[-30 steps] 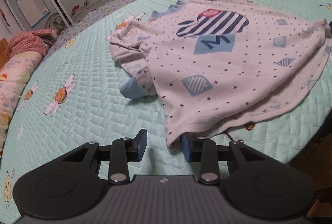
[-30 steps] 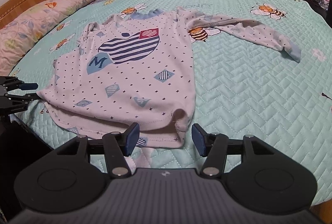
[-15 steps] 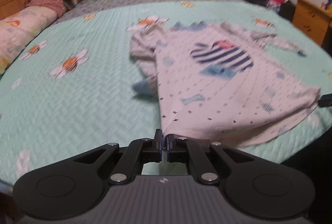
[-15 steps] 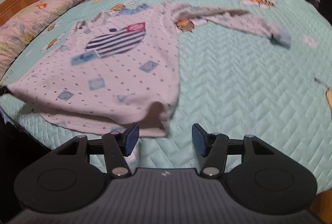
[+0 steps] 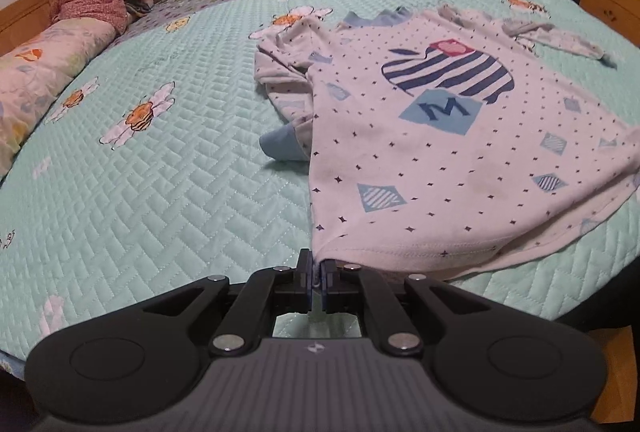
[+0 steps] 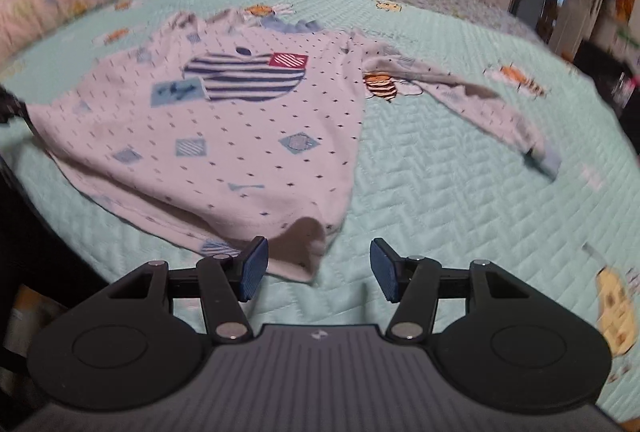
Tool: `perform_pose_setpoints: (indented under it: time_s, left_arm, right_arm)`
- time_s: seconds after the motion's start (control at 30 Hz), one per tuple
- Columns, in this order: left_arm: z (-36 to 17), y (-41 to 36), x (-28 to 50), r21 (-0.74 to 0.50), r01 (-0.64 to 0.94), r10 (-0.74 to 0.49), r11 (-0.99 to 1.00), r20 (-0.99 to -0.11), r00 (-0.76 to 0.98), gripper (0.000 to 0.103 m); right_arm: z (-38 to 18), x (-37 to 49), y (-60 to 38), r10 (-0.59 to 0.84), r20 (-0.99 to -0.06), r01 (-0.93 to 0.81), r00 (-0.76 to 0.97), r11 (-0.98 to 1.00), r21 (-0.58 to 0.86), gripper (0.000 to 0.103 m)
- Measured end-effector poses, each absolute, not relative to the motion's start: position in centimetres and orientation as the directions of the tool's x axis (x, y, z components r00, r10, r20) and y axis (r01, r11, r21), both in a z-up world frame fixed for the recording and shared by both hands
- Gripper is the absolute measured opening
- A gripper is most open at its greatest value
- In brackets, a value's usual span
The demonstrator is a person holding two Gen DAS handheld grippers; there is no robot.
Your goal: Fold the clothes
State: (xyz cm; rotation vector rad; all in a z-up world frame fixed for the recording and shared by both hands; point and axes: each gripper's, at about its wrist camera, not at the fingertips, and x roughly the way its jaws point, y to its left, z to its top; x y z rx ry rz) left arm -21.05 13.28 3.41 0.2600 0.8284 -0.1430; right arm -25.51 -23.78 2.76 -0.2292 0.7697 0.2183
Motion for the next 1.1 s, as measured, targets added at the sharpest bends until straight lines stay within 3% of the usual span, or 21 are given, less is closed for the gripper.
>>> perform_pose_setpoints:
  time_s: [0.2, 0.27, 0.3, 0.33, 0.4, 0.5, 0.63, 0.83, 1.03, 1.1]
  left_arm:
    - [3.3, 12.5, -20.6, 0.194, 0.228, -0.012, 0.954, -0.736, 0.677, 0.006]
    - [3.1, 12.3, -20.5, 0.195, 0.233, -0.015, 0.953, -0.736, 0.677, 0.006]
    - [3.1, 12.2, -20.5, 0.196, 0.236, -0.016, 0.952, -0.736, 0.676, 0.006]
    - [3.0, 12.4, -20.5, 0.189, 0.222, -0.011, 0.956, -0.736, 0.676, 0.005]
    - [3.0, 12.9, -20.4, 0.174, 0.190, 0.000, 0.966, -0.737, 0.676, 0.003]
    - [4.4, 14.2, -21.2, 0.111, 0.140, -0.016, 0.984, -0.723, 0.690, 0.003]
    - [3.9, 14.4, -21.1, 0.131, 0.132, 0.009, 0.983, -0.740, 0.672, 0.003]
    - [2.5, 14.1, -20.4, 0.120, 0.139, 0.003, 0.983, -0.767, 0.642, 0.003]
    - [2.1, 13.0, -20.9, 0.202, 0.209, 0.011, 0.957, -0.744, 0.669, 0.007]
    - [2.3, 12.5, -21.3, 0.232, 0.232, 0.011, 0.945, -0.731, 0.683, 0.019]
  right_arm:
    - [1.8, -25.3, -22.8, 0.046, -0.695, -0.290, 0.718, 0.927, -0.238, 0.055]
    - [1.5, -25.2, -22.5, 0.037, -0.690, -0.285, 0.723, 0.926, -0.249, 0.045]
    - [1.3, -25.1, -22.4, 0.021, -0.689, -0.267, 0.724, 0.930, -0.251, 0.035]
    - [1.1, -25.0, -22.3, 0.012, -0.688, -0.249, 0.726, 0.936, -0.247, 0.017]
    - [1.3, -25.2, -22.3, -0.019, -0.682, -0.210, 0.731, 0.945, -0.251, 0.004]
    - [3.3, -26.6, -22.3, -0.066, -0.648, -0.164, 0.759, 0.944, -0.288, 0.004]
    - [3.5, -26.6, -22.2, -0.075, -0.672, -0.178, 0.736, 0.937, -0.299, 0.004]
    - [1.0, -24.8, -24.5, -0.011, -0.741, -0.127, 0.671, 0.983, -0.129, 0.005]
    - [1.5, -25.4, -24.3, -0.016, -0.712, -0.150, 0.702, 0.974, -0.170, 0.041]
    - [1.8, -25.8, -23.4, 0.004, -0.686, -0.203, 0.728, 0.956, -0.209, 0.045]
